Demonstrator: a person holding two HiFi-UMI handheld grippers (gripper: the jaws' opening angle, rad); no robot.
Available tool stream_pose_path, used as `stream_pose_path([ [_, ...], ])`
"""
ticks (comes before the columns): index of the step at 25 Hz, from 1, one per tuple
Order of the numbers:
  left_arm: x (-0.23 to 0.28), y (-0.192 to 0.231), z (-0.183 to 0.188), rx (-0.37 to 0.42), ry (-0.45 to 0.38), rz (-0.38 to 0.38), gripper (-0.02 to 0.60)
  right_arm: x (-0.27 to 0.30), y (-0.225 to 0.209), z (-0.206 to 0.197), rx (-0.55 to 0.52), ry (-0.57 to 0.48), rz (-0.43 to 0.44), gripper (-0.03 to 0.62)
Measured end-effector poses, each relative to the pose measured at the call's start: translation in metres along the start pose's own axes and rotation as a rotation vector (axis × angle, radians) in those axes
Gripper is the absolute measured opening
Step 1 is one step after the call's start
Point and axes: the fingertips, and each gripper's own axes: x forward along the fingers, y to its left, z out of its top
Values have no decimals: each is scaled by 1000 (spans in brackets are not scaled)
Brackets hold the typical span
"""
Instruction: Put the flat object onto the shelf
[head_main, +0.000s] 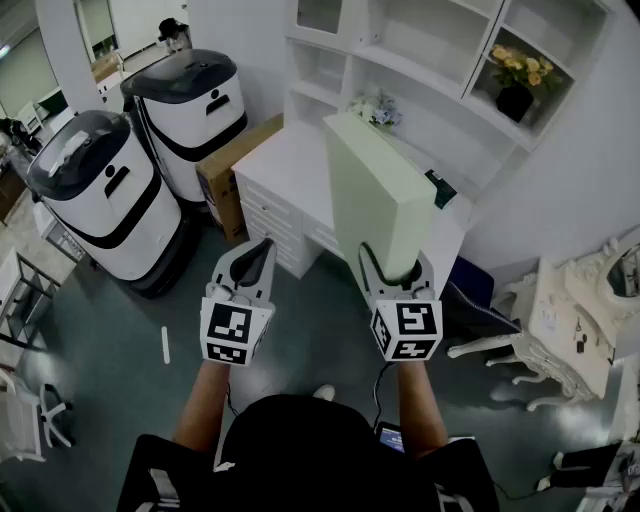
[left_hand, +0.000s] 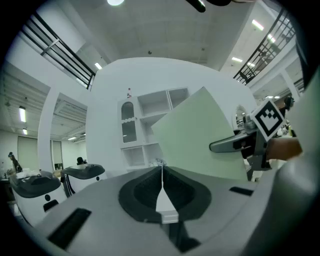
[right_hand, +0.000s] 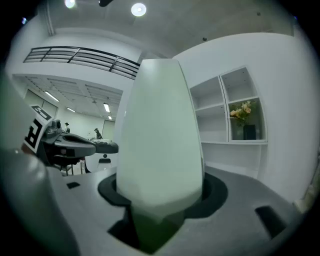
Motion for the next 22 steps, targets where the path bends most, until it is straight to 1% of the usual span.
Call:
stream_pose_path([
  [4,-5,-3,-1,-2,4,-4,9,-5,5,0,-1,3,3,255],
  [10,-7,-6,-2,-8,5,-5,9,-9,7,-4,35,13,27,262],
  [16,1,-17,-3,-14,11,-6,9,-12,-3,-10,38,19,37,262],
  [20,11,-32,-2,-48,19,-29,9,-11,-13,-15,44,11,48,262],
  [22,17,-39,-2,-51,21,-30,9,-11,-20,-17,46,9,55,262],
])
